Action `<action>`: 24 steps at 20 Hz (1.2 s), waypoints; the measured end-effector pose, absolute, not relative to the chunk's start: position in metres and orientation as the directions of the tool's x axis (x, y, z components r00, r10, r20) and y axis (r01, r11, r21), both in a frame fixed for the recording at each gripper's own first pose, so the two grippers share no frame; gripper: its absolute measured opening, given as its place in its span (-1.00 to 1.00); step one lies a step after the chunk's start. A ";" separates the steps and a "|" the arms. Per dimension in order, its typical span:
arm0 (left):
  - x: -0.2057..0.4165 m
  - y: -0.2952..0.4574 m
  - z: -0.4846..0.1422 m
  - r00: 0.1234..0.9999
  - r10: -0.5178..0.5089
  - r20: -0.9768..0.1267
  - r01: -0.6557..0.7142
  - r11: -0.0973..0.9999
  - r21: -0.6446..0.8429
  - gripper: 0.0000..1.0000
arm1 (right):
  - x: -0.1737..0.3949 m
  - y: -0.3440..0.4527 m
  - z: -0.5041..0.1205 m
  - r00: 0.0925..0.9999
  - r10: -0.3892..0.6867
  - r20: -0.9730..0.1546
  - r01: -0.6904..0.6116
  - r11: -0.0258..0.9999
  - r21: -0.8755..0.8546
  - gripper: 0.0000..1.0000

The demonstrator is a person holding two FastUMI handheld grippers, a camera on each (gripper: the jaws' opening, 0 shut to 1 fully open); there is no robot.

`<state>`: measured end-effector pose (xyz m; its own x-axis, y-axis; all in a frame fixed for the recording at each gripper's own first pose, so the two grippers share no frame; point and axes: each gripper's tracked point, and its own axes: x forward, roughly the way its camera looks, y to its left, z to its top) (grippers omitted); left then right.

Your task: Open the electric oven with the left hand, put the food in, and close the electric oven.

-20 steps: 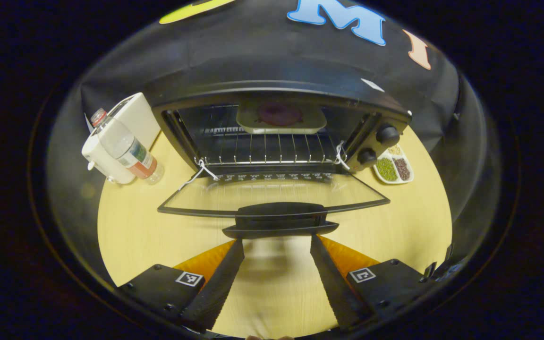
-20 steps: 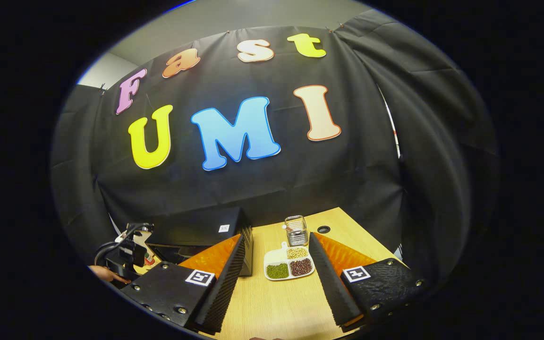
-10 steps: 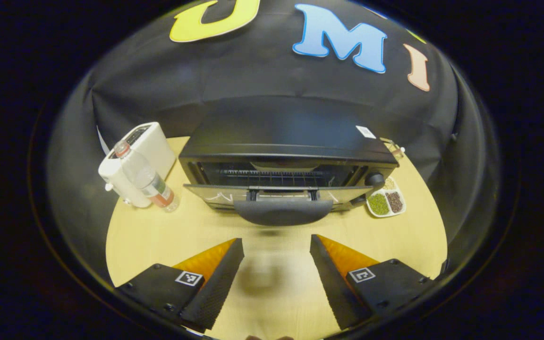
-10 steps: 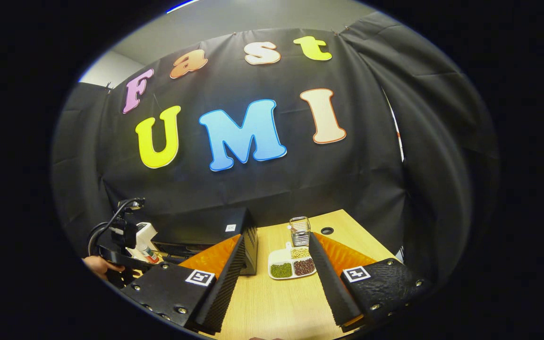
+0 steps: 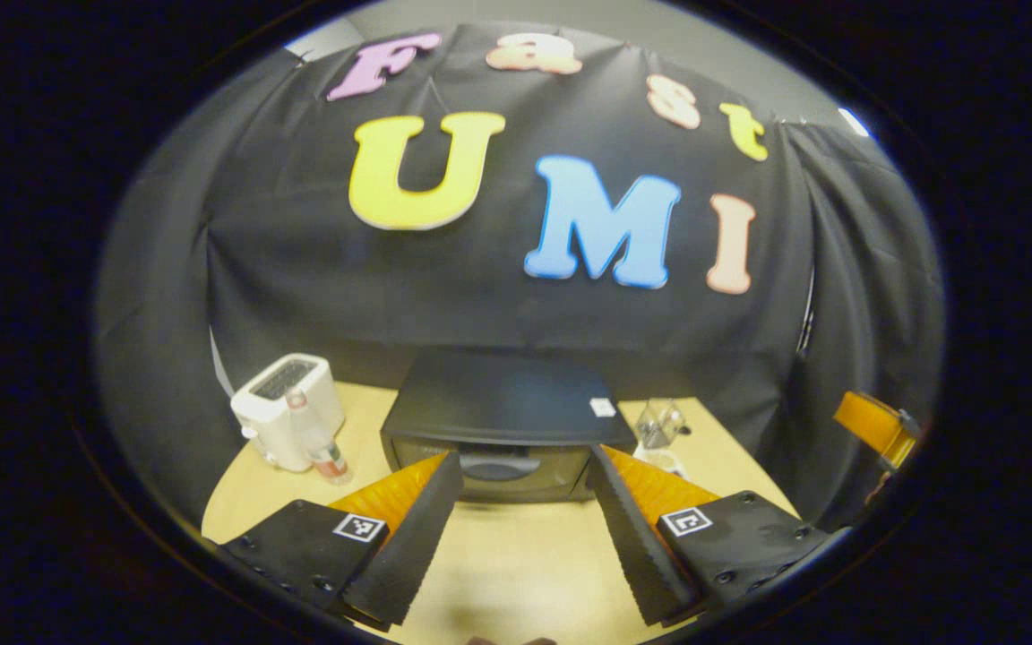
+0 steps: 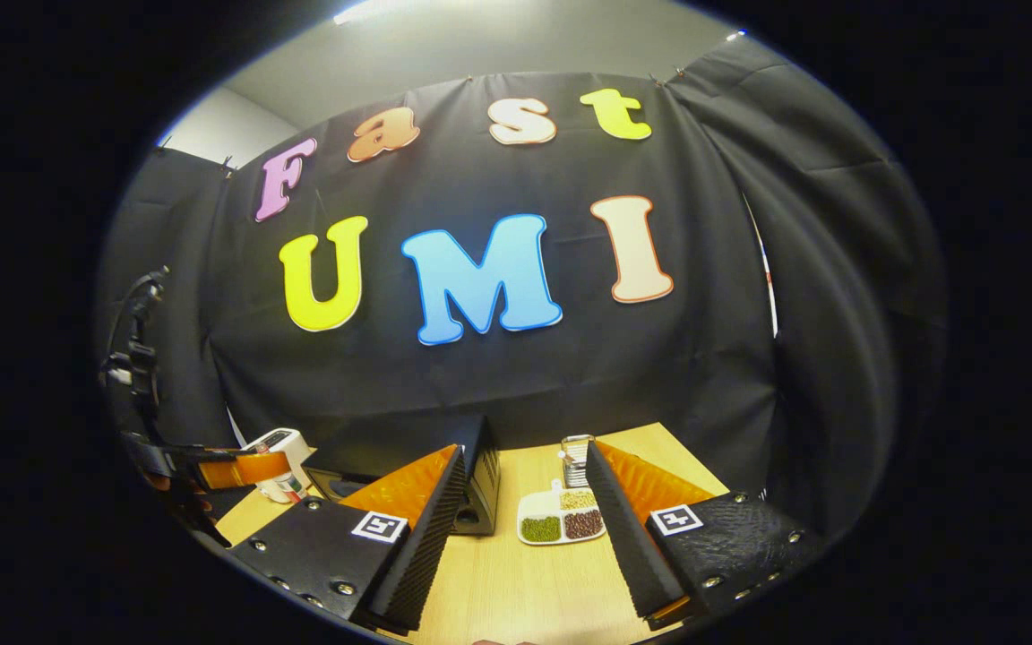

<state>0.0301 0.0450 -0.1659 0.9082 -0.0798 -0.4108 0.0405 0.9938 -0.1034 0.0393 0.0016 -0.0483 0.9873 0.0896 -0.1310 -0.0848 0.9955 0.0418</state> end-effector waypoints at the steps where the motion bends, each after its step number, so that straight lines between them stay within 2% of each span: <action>1: 0.024 0.046 -0.140 0.940 -0.076 -0.333 0.048 0.994 -0.094 0.92 | 0.037 0.006 -0.039 0.989 0.098 -0.115 -0.094 0.995 0.034 0.67; 4: 0.008 0.053 -0.079 0.990 -0.056 -0.126 0.053 0.998 -0.031 1.00 | 0.027 0.028 -0.010 0.988 0.139 -0.069 -0.137 0.990 0.032 0.68; 6: -0.001 0.064 -0.071 0.995 -0.065 -0.082 0.064 0.998 -0.019 0.94 | 0.019 0.045 0.014 0.984 0.177 -0.032 -0.175 0.983 0.062 0.68; 8: -0.010 0.070 -0.070 0.995 -0.067 -0.075 0.065 0.997 -0.033 0.82 | 0.013 0.055 0.031 0.981 0.192 -0.005 -0.191 0.978 0.079 0.68; 9: -0.007 0.071 -0.069 0.995 -0.075 -0.065 0.072 0.996 -0.044 1.00 | 0.010 0.060 0.037 0.981 0.196 0.006 -0.196 0.977 0.086 0.68; 16: -0.016 0.087 -0.063 0.995 -0.083 -0.059 0.080 0.995 -0.058 0.92 | -0.006 0.074 0.040 0.985 0.173 0.012 -0.173 0.983 0.055 0.68; 17: -0.020 0.091 -0.064 0.995 -0.085 -0.060 0.081 0.995 -0.060 1.00 | -0.009 0.076 0.040 0.986 0.166 0.014 -0.166 0.985 0.050 0.68; 19: -0.026 0.103 -0.064 0.994 -0.090 -0.060 0.086 0.995 -0.058 1.00 | -0.013 0.080 0.040 0.987 0.158 0.017 -0.158 0.987 0.036 0.68; 20: -0.028 0.107 -0.063 0.994 -0.092 -0.061 0.089 0.995 -0.053 0.82 | -0.014 0.079 0.039 0.988 0.151 0.013 -0.152 0.988 0.034 0.68; 23: -0.033 0.118 -0.062 0.993 -0.094 -0.065 0.092 0.995 -0.046 0.82 | -0.017 0.079 0.039 0.991 0.132 0.010 -0.133 0.990 0.049 0.68; 24: -0.033 0.122 -0.062 0.993 -0.093 -0.066 0.090 0.995 -0.048 0.91 | -0.018 0.077 0.039 0.992 0.124 0.011 -0.124 0.991 0.050 0.68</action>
<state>-0.0331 0.1221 -0.0619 0.9934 -0.0931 -0.0663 0.0900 0.9948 -0.0481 -0.0178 0.0771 0.0395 0.9923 0.1237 0.0106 -0.1241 0.9910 0.0502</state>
